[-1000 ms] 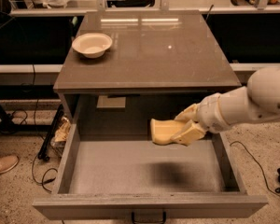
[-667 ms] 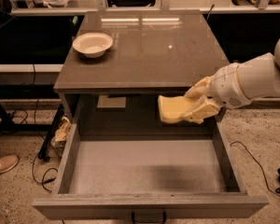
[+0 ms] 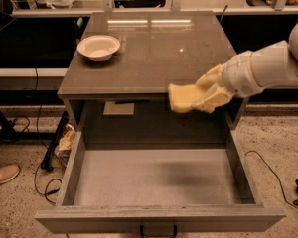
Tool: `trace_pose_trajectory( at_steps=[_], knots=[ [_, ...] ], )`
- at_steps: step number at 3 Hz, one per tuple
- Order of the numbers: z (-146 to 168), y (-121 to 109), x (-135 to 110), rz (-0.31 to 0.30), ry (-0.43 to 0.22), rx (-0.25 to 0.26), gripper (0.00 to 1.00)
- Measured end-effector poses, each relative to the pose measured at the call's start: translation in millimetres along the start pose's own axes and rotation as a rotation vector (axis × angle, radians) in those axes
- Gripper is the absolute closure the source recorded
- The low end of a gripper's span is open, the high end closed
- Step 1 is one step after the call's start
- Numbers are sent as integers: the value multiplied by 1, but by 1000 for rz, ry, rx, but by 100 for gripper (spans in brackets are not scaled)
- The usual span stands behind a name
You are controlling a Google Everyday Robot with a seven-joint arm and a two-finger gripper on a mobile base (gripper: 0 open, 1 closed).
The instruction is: Pick sponge from top drawer and place on counter
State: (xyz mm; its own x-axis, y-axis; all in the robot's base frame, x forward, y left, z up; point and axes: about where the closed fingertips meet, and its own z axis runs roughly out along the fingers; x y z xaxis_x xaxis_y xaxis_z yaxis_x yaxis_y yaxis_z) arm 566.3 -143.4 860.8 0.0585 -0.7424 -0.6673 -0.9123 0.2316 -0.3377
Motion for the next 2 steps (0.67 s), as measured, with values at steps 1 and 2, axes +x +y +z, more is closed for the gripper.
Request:
trace_pose_trajectory(
  at_steps=[1,2],
  knots=[
    [-4,-57,-15,-67,-35,57,100],
    [-3,-117,-30,-94,-35,160,85]
  ],
)
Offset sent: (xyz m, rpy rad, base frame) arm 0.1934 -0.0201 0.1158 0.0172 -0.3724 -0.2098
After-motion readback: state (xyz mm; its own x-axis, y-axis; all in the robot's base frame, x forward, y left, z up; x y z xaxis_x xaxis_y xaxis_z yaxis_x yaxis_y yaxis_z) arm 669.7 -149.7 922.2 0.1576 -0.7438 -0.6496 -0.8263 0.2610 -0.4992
